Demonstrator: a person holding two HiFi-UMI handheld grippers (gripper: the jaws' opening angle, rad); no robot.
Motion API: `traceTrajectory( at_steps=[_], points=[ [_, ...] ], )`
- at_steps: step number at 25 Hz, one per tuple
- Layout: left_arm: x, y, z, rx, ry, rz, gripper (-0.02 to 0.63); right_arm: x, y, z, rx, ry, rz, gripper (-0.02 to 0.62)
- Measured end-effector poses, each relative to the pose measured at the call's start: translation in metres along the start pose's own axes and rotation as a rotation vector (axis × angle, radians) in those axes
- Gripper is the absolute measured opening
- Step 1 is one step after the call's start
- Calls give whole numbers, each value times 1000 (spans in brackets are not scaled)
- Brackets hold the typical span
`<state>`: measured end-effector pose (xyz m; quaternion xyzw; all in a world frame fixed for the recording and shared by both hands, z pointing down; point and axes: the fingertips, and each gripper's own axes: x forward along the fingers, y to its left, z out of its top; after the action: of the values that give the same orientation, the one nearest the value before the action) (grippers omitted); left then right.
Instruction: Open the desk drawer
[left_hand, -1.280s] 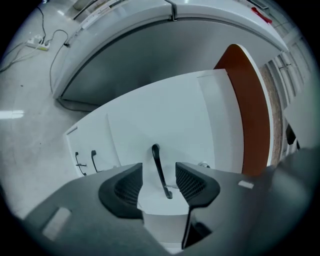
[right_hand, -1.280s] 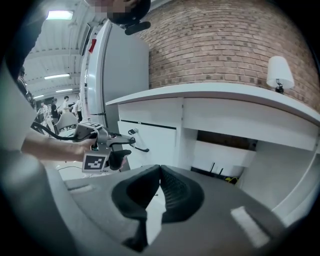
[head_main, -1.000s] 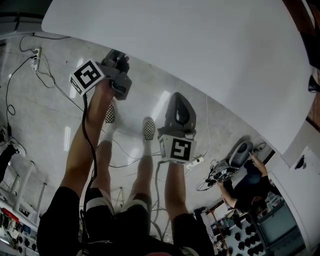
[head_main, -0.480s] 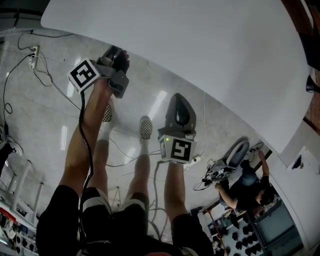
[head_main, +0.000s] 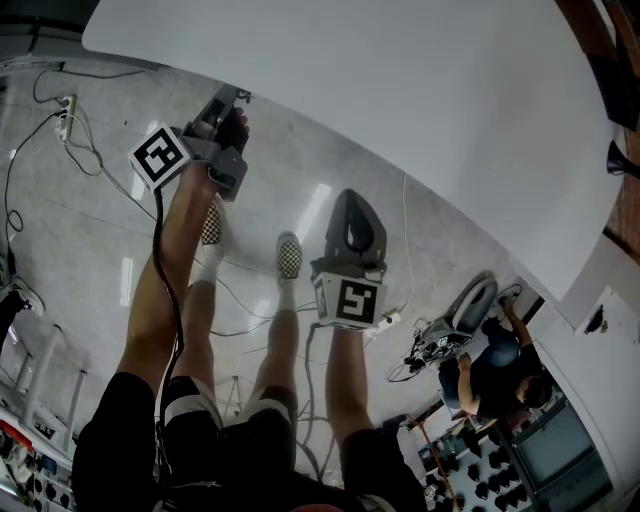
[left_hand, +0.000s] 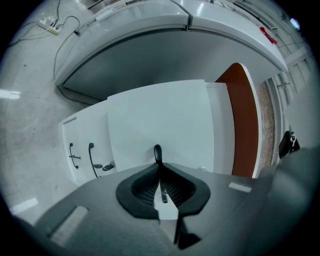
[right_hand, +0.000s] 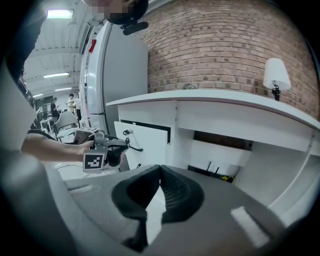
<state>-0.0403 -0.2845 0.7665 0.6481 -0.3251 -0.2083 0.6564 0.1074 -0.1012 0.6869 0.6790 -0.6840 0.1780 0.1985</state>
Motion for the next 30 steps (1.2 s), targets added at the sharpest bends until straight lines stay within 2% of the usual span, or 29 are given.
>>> traceTrajectory(
  at_steps=[11,18,30],
  points=[
    [-12,1,-5,2,16,15,29,0,-18,4,11,5,-20,5],
    [-48,8,-17,23,27,28,31,-17,-9,-4,12,3,-14,5],
    [-81,12,-31,4,27,49,31,-22,-6,1,-3,-9,-2,5]
  ],
)
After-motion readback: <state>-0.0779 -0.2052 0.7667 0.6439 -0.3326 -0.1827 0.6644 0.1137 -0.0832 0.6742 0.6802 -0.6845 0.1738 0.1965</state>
